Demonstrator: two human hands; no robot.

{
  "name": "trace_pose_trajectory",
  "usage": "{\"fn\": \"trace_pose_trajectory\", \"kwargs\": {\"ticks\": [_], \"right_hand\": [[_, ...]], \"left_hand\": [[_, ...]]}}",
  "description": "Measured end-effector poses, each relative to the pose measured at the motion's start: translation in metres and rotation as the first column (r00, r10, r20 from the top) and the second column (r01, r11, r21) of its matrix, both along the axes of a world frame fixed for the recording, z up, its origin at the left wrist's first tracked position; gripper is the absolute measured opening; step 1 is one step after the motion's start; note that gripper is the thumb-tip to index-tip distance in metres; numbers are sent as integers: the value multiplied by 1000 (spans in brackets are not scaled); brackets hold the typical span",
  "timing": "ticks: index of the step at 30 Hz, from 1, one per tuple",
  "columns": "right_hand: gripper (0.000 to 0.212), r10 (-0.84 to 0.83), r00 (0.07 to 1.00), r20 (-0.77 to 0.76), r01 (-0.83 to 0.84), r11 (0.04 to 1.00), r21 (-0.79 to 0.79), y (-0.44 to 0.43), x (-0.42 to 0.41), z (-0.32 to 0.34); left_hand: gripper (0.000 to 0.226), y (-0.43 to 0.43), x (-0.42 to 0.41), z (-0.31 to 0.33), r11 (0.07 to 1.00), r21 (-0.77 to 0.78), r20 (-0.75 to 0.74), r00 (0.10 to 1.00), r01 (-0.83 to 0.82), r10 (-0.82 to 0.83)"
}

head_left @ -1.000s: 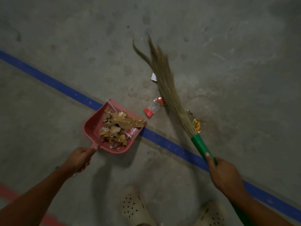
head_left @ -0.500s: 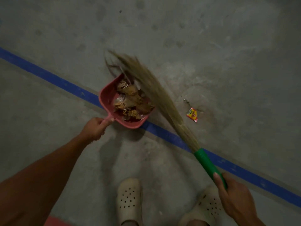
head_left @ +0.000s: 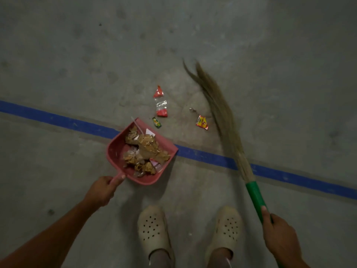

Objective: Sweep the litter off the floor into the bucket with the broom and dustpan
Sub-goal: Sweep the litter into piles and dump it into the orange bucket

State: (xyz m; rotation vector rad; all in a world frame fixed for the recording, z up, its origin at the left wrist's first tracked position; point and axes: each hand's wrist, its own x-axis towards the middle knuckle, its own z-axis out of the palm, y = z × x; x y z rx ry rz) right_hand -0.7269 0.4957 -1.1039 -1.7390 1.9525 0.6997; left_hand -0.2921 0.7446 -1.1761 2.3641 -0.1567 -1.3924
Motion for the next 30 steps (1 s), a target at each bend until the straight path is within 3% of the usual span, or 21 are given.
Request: {"fn": "trace_pose_trajectory", "kwargs": {"ticks": [3, 8, 12, 16, 23, 30], "right_hand": [[79, -4, 999, -33, 7, 996, 90, 8, 6, -12], [68, 96, 993, 74, -105, 985, 134, 26, 30, -33], [63, 177, 973, 151, -196, 973, 123, 32, 40, -33], [66, 231, 955, 185, -255, 960, 112, 27, 27, -17], [68, 315, 929, 194, -323, 946, 12, -25, 49, 4], [70, 368, 883, 291, -383, 924, -4, -108, 150, -46]], "left_hand": [[62, -24, -16, -11, 999, -15, -11, 999, -44, 43], [64, -60, -48, -40, 996, -38, -13, 997, -82, 81], [59, -73, -67, -49, 992, -60, 35, 993, -110, 112], [56, -69, -72, -47, 984, -49, -7, 985, -172, 172], [55, -43, -72, -37, 950, -55, -14, 952, -307, 307], [57, -31, -47, -29, 930, -38, -4, 931, -366, 366]]}}
